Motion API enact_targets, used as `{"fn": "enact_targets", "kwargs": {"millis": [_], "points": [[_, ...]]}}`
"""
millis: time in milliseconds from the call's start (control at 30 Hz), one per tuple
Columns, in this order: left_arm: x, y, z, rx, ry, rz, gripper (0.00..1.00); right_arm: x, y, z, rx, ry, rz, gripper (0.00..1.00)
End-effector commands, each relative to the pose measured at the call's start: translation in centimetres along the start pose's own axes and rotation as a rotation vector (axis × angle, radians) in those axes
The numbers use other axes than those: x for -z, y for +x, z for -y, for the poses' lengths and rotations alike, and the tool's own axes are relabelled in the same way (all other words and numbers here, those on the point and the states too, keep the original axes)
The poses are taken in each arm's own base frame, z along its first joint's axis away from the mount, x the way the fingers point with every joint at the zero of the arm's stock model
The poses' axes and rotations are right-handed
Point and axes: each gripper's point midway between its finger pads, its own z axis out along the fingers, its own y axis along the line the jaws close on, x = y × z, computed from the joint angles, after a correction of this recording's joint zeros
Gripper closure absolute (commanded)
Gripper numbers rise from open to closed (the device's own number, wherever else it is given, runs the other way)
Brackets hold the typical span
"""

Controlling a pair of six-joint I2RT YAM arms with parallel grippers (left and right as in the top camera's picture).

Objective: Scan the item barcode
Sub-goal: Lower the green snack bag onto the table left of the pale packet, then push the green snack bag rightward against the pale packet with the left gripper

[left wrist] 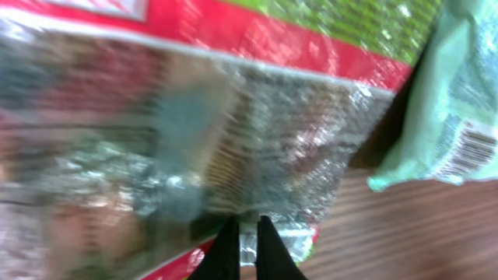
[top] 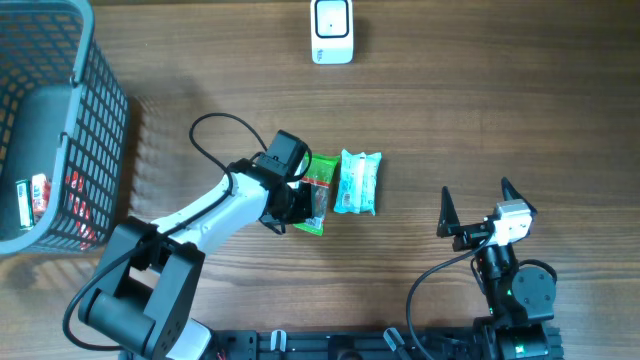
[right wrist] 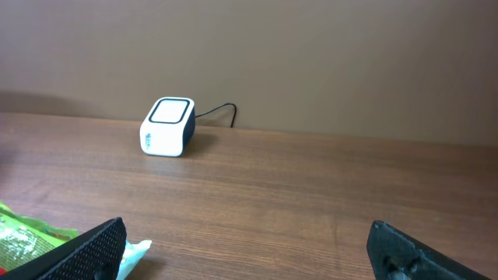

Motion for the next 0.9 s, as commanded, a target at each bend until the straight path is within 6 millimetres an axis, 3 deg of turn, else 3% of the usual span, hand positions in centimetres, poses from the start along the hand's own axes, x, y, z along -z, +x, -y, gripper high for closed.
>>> {"fn": "enact_targets", "kwargs": {"millis": [0,133,200,333,500,633,867], "points": [[0.5,0.1,1.4,-0.022,0.057,-0.015,0.89,0.0,-0.1,0.2,0.002,0.011,0.005,0.0],[3.1,-2.4,3.1,-0.049,0.081,0.066,0.84,0.0,-0.1,0.2,0.002,0.011,0.005,0.0],[4.5,-4.0,3.1,-0.068,0.058,0.129,0.81,0.0,-0.1,0.2,0.002,0.011,0.005,0.0],[6.7,-8.0,-0.6,-0.007,-0.098,0.28,0.79,0.0,-0.1,0.2,0.002,0.011,0.005,0.0],[8.2,-10.0,-5.7,0.091,-0.2,0.335,0.78,0.0,-0.1,0.2,0.002,0.011,0.004,0.0],[8.2,-10.0,-7.8,0.142,-0.222,0.318,0.78,0.0,-0.1,0.2,0.002,0.011,0.005,0.0],[4.6,-8.8,-9.0,0.154,-0.259,0.206,0.76,0.0,-0.1,0.2,0.002,0.011,0.005,0.0]]}}
